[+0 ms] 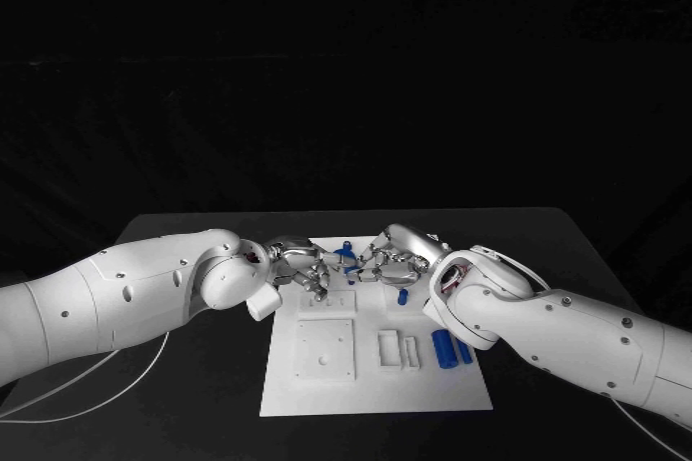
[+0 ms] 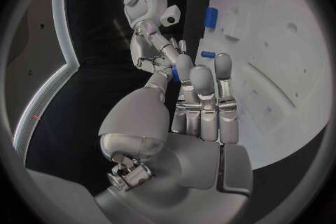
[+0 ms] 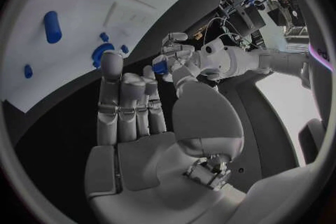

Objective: Assemble the parts on the task board

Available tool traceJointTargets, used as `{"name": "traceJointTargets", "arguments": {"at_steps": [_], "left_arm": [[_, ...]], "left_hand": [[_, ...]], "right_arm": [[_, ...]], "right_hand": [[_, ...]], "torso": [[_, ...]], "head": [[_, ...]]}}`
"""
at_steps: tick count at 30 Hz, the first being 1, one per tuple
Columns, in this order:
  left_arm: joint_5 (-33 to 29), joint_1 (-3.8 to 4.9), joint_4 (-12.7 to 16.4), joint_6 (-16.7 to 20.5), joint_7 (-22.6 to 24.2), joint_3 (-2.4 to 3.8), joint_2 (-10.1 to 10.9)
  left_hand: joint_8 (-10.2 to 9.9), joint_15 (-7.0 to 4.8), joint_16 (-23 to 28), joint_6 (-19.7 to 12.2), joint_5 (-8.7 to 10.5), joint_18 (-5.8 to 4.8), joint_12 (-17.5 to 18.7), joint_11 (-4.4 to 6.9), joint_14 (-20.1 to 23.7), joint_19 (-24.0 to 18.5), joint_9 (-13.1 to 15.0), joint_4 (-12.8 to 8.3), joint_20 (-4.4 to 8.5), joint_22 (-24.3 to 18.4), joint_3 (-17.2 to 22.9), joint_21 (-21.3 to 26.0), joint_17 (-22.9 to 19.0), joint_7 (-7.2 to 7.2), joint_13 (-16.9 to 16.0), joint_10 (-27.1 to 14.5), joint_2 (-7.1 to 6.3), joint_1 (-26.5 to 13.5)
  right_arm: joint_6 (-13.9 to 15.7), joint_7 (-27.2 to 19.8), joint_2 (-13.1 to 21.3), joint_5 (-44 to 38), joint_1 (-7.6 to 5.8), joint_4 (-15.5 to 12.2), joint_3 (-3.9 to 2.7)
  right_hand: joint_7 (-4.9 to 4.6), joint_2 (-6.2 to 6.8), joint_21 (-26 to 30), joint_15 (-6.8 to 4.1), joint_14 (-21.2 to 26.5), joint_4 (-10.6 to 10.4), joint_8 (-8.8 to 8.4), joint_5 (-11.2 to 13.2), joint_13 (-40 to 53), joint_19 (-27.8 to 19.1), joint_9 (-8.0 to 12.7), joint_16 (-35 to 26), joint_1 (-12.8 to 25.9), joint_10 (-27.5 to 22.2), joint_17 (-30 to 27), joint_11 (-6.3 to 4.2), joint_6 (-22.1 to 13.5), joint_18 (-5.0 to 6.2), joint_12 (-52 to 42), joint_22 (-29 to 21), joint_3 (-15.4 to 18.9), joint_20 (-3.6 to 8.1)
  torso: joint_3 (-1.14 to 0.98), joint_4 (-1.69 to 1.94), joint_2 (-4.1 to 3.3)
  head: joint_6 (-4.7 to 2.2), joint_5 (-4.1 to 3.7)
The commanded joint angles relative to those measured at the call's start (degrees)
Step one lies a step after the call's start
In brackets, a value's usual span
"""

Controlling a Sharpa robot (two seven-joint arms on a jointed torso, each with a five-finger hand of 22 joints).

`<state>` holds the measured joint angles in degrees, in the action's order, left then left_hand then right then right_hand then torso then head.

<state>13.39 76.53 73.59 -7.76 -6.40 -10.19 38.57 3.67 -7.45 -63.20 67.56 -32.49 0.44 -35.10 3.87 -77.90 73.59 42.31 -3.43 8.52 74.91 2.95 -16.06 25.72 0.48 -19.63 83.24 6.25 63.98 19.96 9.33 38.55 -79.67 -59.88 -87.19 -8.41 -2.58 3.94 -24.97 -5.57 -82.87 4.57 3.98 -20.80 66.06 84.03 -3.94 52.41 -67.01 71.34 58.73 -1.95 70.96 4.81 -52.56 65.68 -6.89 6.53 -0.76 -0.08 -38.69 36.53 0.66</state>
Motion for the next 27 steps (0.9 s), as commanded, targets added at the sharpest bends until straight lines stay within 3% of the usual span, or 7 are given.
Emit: {"name": "traceJointTargets", "arguments": {"at_steps": [1, 7, 19, 27], "left_arm": [[-0.34, 0.13, -0.01, 0.84, 0.52, 0.11, 0.05], [0.1, 0.12, -0.02, 0.56, 0.26, 0.11, 0.02], [1.22, 0.12, -0.12, 0.99, -0.24, 0.1, 0.0], [8.32, 0.13, 0.17, 2.89, -2.96, 0.11, 0.21]], "left_hand": [[0.19, -0.03, -0.14, 0.42, -0.44, -0.31, -0.29, 0.67, -0.37, -0.23, 10.75, -11.03, -0.05, 1.14, 10.57, -0.28, -0.03, -0.49, 0.04, 3.24, -0.13, -0.37], [0.15, -0.02, -0.16, 0.57, -0.78, -0.25, -0.31, 0.67, -0.36, -0.26, 10.6, -11.42, -0.06, 1.14, 10.63, -0.4, -0.03, -0.47, 0.06, 3.24, -0.26, -0.31], [0.14, -0.04, -0.22, 0.74, -0.97, -0.16, -0.3, 0.73, -0.42, -0.27, 10.31, -11.7, -0.07, 1.14, 10.58, -0.61, -0.01, -0.49, 0.1, 3.25, -0.4, -0.21], [0.15, -0.21, -0.12, 1.11, -1.09, -0.19, -0.54, 0.87, -0.79, -0.06, 9.41, -11.7, 0.12, 1.09, 10.35, -0.95, -0.09, -0.54, 0.19, 3.32, -0.73, 0.16]], "right_arm": [[0.52, 1.28, 0.33, 0.3, 0.13, 0.39, 0.07], [0.58, 1.33, 0.48, 0.54, 0.13, 0.56, 0.07], [0.85, 1.24, 0.86, 0.89, 0.13, 0.58, 0.09], [2.78, 0.84, 3.08, 4.34, 0.13, 0.76, -0.11]], "right_hand": [[-0.09, 0.43, 0.29, 0.25, 0.08, -0.9, -0.37, 0.06, -0.56, 2.2, 0.21, -0.3, -0.77, -0.49, 0.03, 0.03, -0.3, 0.85, 0.04, 0.02, 1.2, -0.12], [-0.35, 0.77, 0.93, 0.42, 0.09, -2.26, -0.35, 0.23, -1.74, 2.19, 0.19, -0.68, -1.95, -1.06, 0.1, 0.22, -1.11, 1.1, 0.02, 0.12, 2.39, -0.34], [-0.4, 0.96, 0.83, 0.39, 0.14, -2.21, -0.38, -0.01, -2.01, 2.19, 0.22, -0.87, -2.12, -1.19, 0.03, 0.23, -1.13, 1.1, 0.06, 0.28, 2.62, -0.31], [-0.46, 1.08, 1.19, 0.39, 0.05, -2.45, -0.39, -1.65, -2.38, 2.23, 0.22, -1.21, -2.26, -1.28, -0.13, 0.23, -1.36, 1.17, 0.06, 0.24, 2.67, -0.32]], "torso": [[-0.03, 0.02, 0.0], [-0.01, 0.1, -0.01], [0.03, 0.12, -0.01], [0.0, 0.08, 0.04]], "head": [[-0.01, -0.03], [-0.05, -0.06], [-0.12, -0.05], [-0.18, 0.33]]}}
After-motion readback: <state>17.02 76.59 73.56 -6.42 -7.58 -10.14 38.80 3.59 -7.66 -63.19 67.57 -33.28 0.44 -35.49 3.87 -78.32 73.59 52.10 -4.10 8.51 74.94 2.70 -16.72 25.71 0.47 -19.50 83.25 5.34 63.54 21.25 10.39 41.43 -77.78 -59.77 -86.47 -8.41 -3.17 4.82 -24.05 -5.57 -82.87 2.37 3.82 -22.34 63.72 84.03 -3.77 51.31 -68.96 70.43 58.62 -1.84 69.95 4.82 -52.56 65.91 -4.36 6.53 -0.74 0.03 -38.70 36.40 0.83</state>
